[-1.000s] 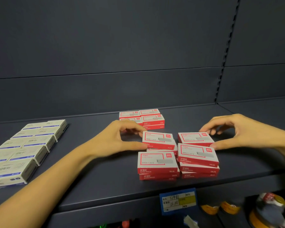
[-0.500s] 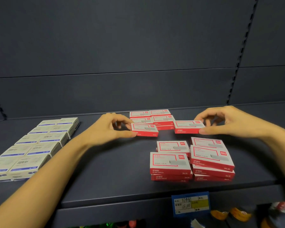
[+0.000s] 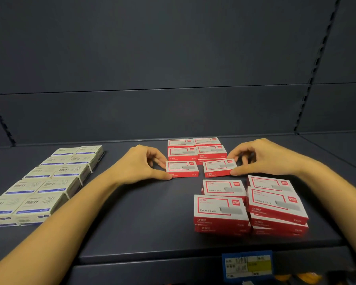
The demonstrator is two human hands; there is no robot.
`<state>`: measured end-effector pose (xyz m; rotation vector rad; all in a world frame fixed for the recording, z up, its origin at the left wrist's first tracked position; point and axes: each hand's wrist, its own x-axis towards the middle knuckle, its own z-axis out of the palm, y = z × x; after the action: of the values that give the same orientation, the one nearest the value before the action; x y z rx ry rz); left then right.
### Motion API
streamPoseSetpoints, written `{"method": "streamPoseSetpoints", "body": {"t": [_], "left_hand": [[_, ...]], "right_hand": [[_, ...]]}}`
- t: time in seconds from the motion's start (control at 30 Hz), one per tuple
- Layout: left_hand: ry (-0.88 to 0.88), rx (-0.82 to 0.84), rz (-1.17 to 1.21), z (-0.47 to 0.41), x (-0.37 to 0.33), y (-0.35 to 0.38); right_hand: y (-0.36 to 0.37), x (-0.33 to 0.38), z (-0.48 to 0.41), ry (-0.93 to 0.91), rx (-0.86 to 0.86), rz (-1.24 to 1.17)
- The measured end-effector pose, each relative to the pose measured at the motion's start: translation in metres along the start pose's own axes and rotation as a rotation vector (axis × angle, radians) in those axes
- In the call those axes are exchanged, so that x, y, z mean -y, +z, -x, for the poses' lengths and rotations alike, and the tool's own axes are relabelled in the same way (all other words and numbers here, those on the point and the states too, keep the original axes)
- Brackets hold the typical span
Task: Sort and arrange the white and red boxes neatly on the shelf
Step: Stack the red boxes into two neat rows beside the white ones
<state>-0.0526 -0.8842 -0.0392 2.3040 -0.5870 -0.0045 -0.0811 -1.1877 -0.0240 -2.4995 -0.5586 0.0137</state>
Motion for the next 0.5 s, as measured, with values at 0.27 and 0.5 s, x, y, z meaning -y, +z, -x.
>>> {"method": "streamPoseSetpoints", "body": {"t": [0.27,0.5], "left_hand": [[-0.009,-0.017,-0.061,0.0007,-0.0047,0.0043],[-0.05,-0.051,-0.095,-0.0002,-0.0057,0.0075]], "right_hand": [[0.0051,0.0033,-0.0037,0.033,-0.049,0.027],[0.0084,0.0068,-0.0067,0.067,-0.084,0.07]]}}
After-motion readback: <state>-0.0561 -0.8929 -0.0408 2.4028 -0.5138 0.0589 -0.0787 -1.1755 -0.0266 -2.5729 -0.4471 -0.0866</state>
